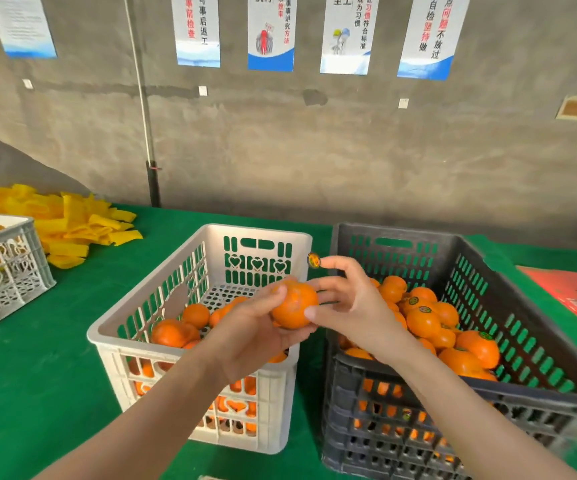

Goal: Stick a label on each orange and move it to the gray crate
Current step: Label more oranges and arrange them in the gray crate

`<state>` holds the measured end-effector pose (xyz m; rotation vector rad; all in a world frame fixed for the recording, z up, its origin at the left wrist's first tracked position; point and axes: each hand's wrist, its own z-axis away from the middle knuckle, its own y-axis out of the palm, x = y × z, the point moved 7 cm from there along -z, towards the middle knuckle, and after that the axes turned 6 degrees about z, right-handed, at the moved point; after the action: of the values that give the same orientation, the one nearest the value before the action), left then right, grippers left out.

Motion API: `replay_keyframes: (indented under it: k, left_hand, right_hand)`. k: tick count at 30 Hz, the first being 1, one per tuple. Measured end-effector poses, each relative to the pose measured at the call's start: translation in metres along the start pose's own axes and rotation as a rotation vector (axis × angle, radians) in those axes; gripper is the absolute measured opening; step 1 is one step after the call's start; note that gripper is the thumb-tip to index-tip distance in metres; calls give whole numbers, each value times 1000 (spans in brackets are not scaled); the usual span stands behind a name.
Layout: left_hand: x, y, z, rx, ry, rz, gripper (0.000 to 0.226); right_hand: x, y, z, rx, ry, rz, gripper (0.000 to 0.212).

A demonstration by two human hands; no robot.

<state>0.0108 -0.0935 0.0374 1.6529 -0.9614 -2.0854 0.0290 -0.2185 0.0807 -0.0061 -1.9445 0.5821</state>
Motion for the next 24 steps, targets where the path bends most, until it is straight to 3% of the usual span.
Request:
replay_keyframes:
  k: [3, 11, 19, 24]
  left_hand:
    - [13, -2, 3, -128, -40, -15, 54]
    - [42, 15, 8, -156, -91, -57, 55]
    - [47, 24, 15, -124, -110, -113, 47]
    - [52, 25, 17, -141, -121, -162, 44]
  right_hand:
    - [7, -15, 10, -20, -5, -82, 13]
    - [17, -8, 29, 106, -116, 422, 14]
    - [27, -9, 36, 201, -154, 515, 20]
    - [32, -8, 39, 270, -184, 627, 12]
